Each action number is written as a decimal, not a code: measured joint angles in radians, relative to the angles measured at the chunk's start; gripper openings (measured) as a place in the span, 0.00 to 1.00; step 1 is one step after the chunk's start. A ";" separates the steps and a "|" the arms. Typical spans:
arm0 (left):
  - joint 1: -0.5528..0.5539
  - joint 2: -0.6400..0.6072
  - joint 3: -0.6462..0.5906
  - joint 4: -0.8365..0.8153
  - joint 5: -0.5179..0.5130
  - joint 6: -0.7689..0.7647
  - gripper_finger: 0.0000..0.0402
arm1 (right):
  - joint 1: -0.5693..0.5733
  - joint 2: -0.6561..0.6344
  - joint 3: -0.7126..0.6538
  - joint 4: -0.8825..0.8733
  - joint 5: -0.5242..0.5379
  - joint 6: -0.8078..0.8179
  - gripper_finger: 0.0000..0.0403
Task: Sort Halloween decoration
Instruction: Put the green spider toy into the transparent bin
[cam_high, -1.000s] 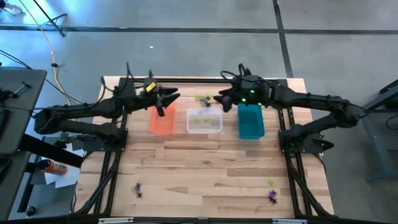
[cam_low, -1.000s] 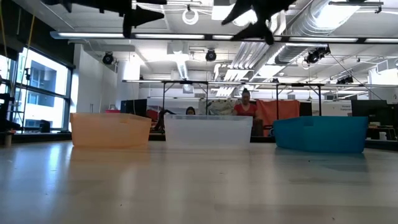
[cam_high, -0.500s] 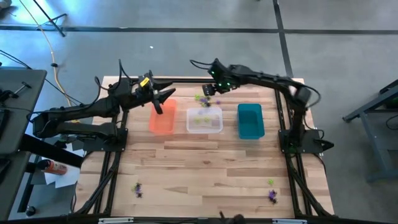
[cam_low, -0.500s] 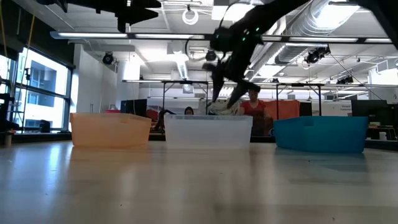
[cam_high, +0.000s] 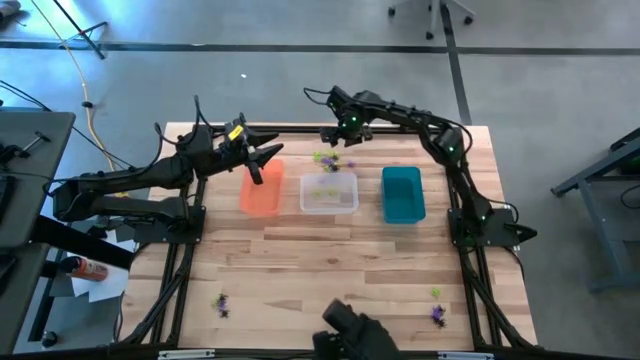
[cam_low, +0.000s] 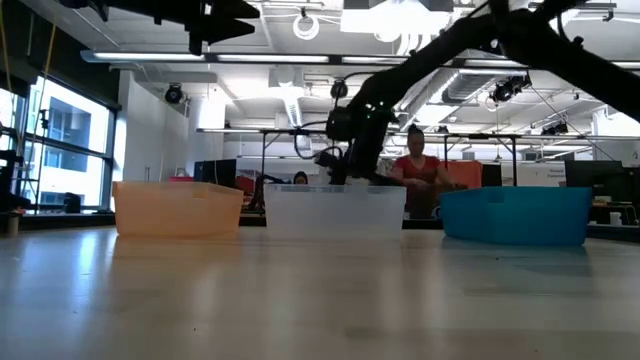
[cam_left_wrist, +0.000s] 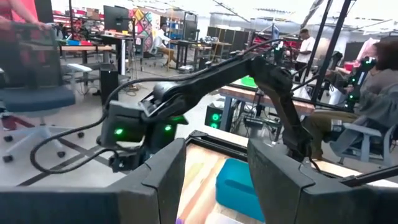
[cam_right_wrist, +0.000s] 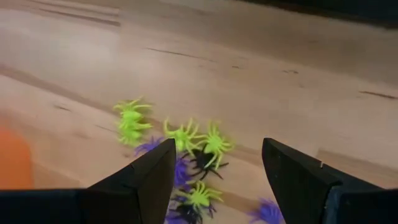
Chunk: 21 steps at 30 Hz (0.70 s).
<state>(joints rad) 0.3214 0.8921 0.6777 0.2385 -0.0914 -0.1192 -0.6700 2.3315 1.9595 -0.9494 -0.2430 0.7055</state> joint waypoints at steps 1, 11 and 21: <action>0.000 0.000 0.000 -0.001 0.000 0.000 0.39 | -0.002 0.014 0.007 -0.007 -0.008 0.005 0.59; 0.000 0.000 0.000 -0.009 -0.003 0.000 0.39 | -0.005 0.037 -0.003 -0.002 -0.007 0.020 0.58; 0.000 0.000 0.000 -0.011 -0.003 0.000 0.39 | 0.002 0.049 -0.004 -0.004 0.008 -0.007 0.22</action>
<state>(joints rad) 0.3214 0.8921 0.6777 0.2272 -0.0944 -0.1193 -0.6684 2.3810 1.9556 -0.9535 -0.2347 0.6982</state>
